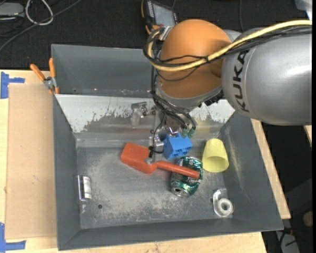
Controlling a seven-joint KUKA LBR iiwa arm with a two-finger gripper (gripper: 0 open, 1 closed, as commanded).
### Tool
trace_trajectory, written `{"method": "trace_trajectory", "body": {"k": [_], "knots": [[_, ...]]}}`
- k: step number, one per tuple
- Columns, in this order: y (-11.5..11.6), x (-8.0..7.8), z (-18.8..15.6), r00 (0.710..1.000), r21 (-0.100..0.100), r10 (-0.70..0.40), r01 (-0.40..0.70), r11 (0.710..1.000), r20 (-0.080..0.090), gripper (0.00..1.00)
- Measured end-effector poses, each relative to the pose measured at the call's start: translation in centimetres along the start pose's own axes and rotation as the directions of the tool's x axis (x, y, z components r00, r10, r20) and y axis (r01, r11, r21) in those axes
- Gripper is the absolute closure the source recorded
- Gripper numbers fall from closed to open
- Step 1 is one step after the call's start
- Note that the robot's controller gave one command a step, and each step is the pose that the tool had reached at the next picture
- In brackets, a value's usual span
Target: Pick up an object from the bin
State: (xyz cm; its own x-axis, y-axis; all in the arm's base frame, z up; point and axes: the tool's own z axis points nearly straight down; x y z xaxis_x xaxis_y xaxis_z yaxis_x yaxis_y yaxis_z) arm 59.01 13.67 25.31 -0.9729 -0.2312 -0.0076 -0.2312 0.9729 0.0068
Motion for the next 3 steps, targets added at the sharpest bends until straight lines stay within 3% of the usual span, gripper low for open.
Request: {"method": "trace_trajectory", "body": {"k": [1, 2, 3], "knots": [[-4.6, 3.5, 1.5, 0.993, 0.006, -0.114, 0.114, 0.993, -0.011, 0.00], [-4.8, 3.7, 2.0, 0.997, 0.003, -0.074, 0.074, 0.997, -0.006, 0.00], [-5.6, 4.1, 4.7, 0.982, 0.009, 0.190, -0.190, 0.982, -0.015, 0.00]]}}
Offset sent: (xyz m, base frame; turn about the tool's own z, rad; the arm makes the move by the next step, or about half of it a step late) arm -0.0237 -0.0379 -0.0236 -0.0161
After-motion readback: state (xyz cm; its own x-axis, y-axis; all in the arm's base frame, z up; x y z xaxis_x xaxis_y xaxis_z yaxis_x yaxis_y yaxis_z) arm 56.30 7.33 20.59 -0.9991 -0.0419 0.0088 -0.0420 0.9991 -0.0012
